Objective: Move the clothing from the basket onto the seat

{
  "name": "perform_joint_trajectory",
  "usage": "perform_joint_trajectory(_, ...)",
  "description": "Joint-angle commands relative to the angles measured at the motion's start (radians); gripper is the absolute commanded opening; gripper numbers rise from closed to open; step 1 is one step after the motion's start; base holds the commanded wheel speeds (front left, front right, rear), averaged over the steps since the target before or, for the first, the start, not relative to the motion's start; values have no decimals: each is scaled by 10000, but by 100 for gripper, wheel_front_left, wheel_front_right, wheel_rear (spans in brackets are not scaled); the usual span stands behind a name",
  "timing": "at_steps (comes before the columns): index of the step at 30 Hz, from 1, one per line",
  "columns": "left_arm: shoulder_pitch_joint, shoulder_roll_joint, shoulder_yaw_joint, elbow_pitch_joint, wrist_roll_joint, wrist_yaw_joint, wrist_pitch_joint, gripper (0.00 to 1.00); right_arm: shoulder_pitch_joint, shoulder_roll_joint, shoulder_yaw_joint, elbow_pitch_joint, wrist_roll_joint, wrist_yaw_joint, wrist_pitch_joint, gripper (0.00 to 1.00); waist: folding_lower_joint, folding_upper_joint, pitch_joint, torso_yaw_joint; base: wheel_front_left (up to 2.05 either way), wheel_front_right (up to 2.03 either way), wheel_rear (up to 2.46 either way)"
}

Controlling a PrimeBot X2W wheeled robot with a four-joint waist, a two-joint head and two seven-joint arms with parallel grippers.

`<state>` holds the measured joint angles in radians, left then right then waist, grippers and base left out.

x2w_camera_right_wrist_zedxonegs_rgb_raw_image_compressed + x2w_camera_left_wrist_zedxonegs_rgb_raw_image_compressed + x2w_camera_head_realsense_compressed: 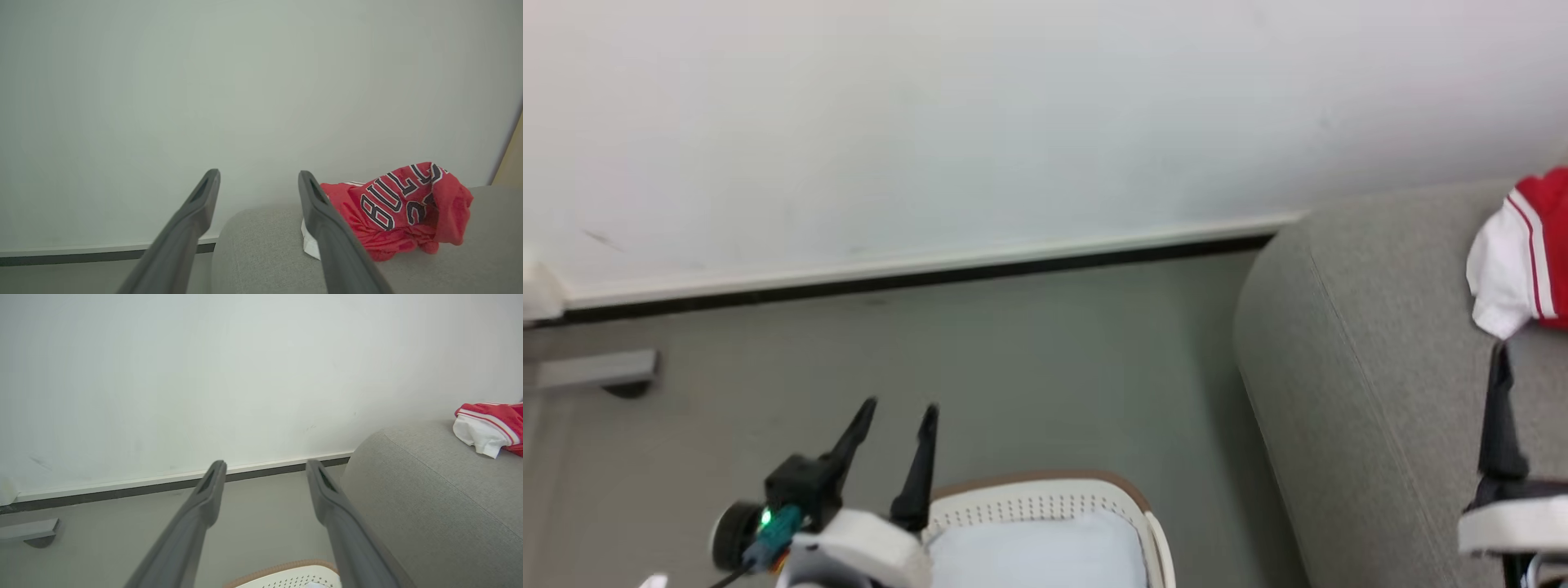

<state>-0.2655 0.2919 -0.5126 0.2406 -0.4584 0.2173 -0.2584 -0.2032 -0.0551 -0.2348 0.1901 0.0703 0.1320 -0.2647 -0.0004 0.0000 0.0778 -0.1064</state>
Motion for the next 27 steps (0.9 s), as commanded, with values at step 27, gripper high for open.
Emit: perform_joint_trajectory(27, 2598, -734, 2941, -221, 1368, -599, -70, 100, 2068, 34, 1612, 903, 556, -26, 7, 100, 4, 0, -1227, 818, 0, 0, 0)
